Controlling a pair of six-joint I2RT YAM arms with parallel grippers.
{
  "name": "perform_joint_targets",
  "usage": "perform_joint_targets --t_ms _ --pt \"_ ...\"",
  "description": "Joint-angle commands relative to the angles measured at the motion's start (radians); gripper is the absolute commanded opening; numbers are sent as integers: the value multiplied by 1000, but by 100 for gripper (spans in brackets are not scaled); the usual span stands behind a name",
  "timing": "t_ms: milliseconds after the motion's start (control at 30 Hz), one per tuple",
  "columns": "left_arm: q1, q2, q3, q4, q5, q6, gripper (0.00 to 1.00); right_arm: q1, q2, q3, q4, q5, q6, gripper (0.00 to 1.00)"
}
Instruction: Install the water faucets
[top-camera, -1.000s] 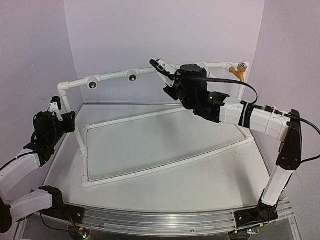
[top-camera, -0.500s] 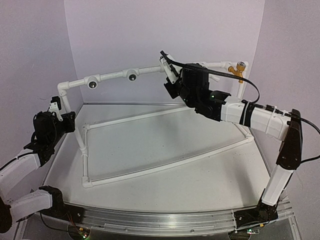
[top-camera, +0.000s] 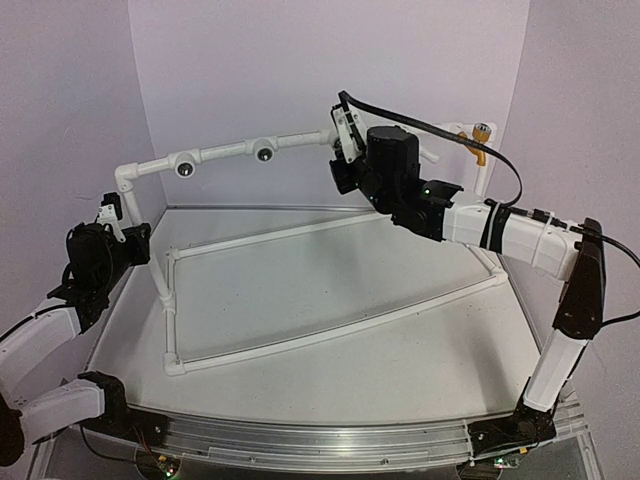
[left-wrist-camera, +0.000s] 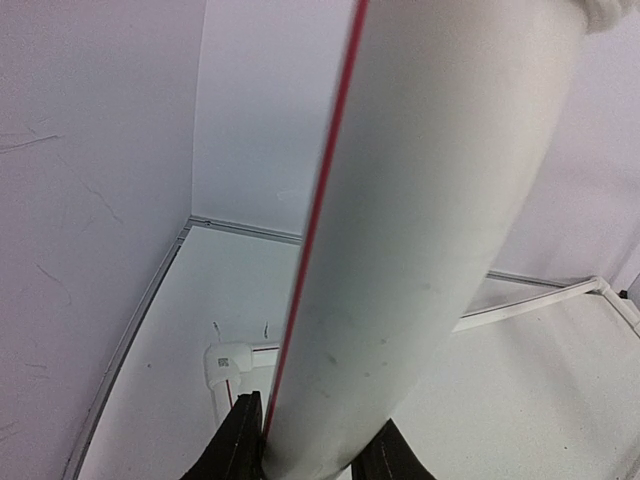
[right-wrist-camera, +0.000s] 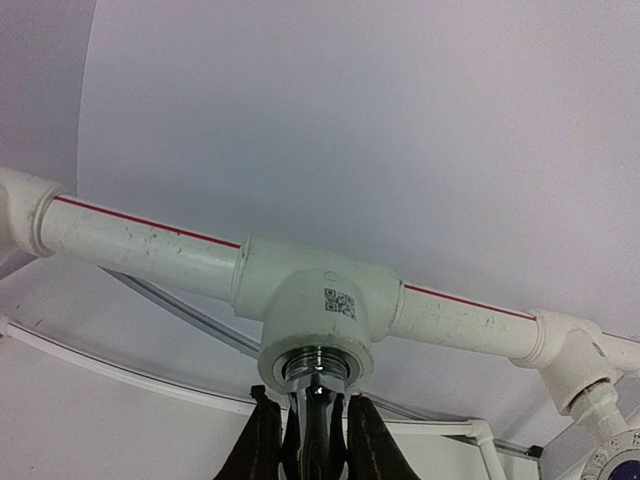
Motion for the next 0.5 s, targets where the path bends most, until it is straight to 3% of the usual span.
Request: perform_joint_targets --t_ms 0,467 --pt "-31 -33 -10 -72 109 -153 0 -37 3 32 102 -109 139 0" --pt "-38 -36 -15 -73 110 -155 0 -82 -16 -42 162 -175 375 0"
